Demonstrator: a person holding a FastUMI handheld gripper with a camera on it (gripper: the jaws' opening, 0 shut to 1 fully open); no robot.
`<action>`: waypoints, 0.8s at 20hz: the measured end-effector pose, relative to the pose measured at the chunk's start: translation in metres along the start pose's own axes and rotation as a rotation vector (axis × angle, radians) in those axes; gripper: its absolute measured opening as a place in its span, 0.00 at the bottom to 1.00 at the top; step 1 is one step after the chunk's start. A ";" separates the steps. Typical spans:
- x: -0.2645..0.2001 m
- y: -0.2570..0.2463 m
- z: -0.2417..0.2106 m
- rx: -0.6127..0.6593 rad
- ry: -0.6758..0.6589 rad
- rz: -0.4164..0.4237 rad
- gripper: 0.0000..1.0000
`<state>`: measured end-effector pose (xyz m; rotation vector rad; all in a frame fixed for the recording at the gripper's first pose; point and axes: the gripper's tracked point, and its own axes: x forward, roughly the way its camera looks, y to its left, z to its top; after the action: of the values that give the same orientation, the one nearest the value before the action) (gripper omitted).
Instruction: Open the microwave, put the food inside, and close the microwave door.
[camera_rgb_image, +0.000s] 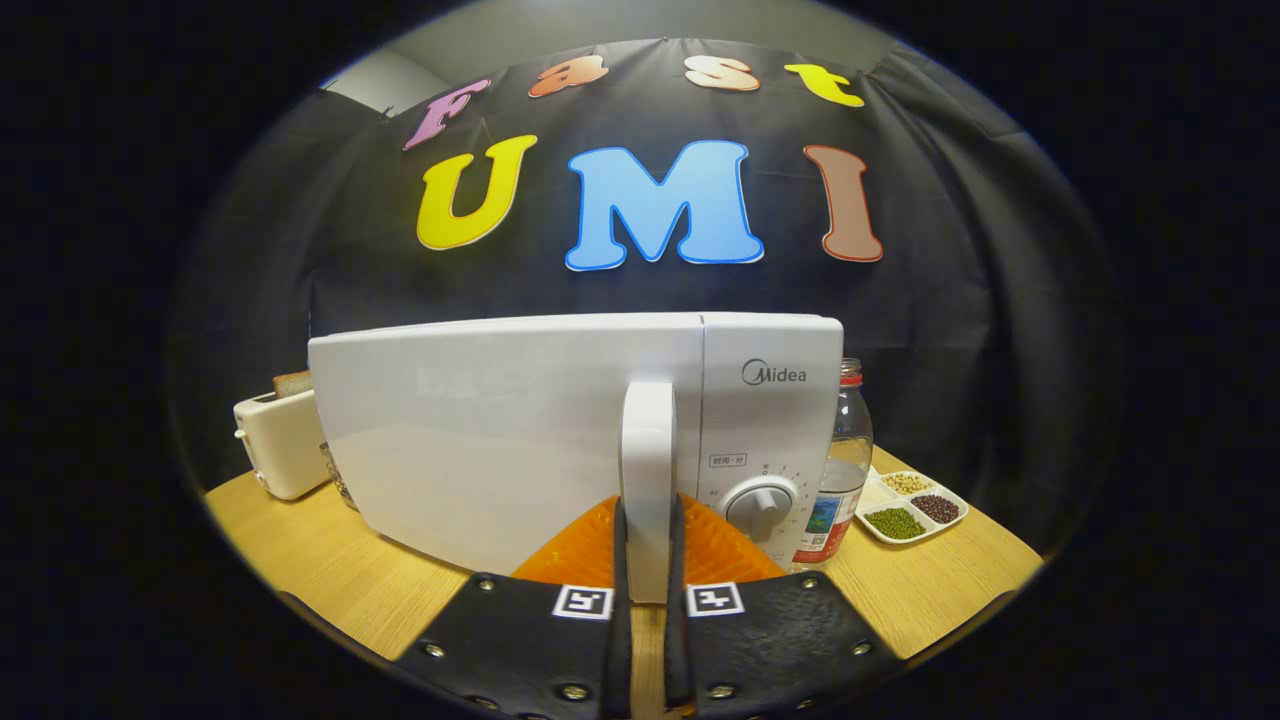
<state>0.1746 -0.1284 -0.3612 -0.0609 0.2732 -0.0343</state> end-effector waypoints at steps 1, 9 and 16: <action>-0.004 0.001 0.000 0.016 0.014 0.005 0.11; -0.085 0.032 -0.013 -0.034 0.005 0.062 0.10; -0.146 0.078 -0.025 -0.056 -0.007 0.096 0.10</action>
<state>0.0294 -0.0463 -0.3516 -0.1031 0.2699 0.0694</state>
